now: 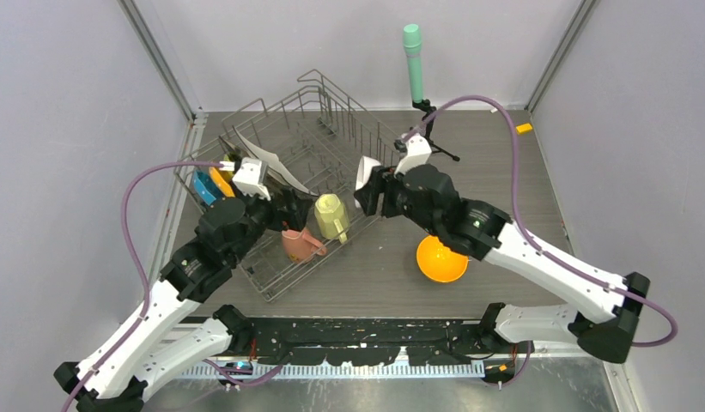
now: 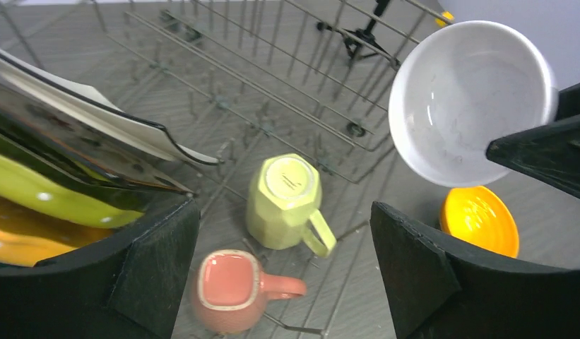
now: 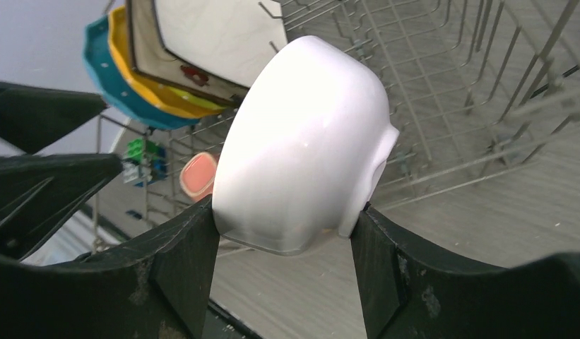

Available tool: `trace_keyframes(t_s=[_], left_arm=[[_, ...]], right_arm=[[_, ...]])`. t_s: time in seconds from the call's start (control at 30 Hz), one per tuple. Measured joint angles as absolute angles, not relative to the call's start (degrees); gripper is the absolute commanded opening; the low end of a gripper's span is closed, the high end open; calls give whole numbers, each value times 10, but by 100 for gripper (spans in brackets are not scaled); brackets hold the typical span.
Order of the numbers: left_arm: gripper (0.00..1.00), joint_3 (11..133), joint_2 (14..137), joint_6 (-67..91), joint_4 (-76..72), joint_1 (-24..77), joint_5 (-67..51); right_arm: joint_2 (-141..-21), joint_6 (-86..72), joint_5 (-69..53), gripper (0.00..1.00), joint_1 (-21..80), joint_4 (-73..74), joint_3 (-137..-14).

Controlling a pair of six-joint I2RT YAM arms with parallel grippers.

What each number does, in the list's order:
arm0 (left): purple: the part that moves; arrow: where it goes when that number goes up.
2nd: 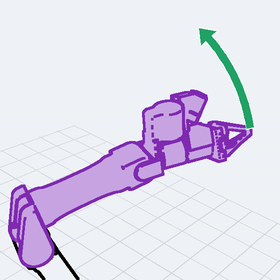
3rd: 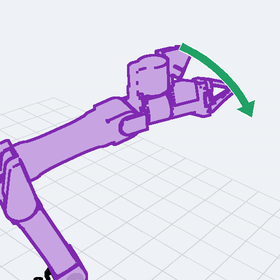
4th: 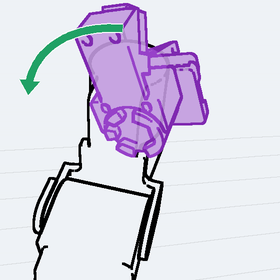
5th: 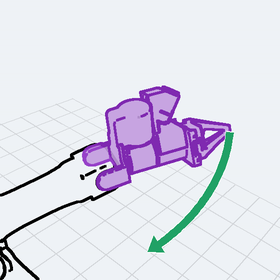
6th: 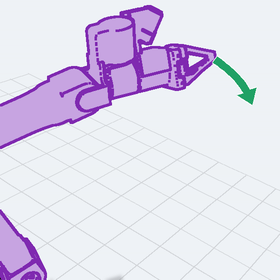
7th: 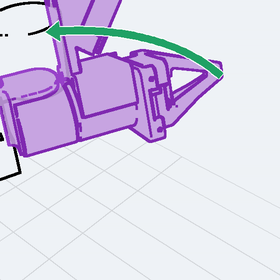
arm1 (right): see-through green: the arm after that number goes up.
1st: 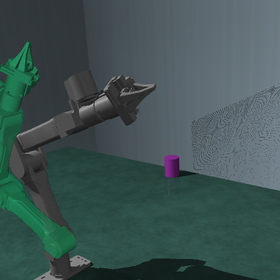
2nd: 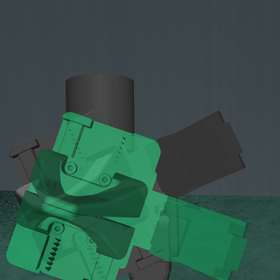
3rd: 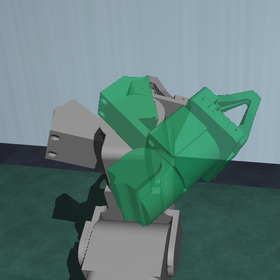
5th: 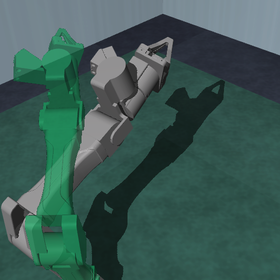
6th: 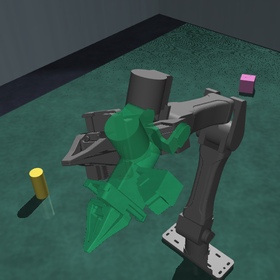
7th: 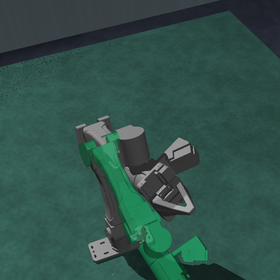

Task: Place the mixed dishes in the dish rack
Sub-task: Insert the bowl into the dish rack.

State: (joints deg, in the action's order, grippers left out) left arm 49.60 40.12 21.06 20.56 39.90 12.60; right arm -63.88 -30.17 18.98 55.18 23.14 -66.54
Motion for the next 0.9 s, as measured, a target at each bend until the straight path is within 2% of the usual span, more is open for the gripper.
trace_keyframes(t_s=[0.27, 0.5, 0.9], left_arm=[[96, 564, 428, 175, 286, 399, 204], [98, 610, 485, 169, 350, 399, 237], [99, 630, 494, 160, 387, 371, 255]], right_arm=[[-797, -248, 203, 6, 502, 261, -803], [-931, -208, 163, 6, 452, 294, -908], [-1191, -73, 149, 7, 442, 416, -1226]])
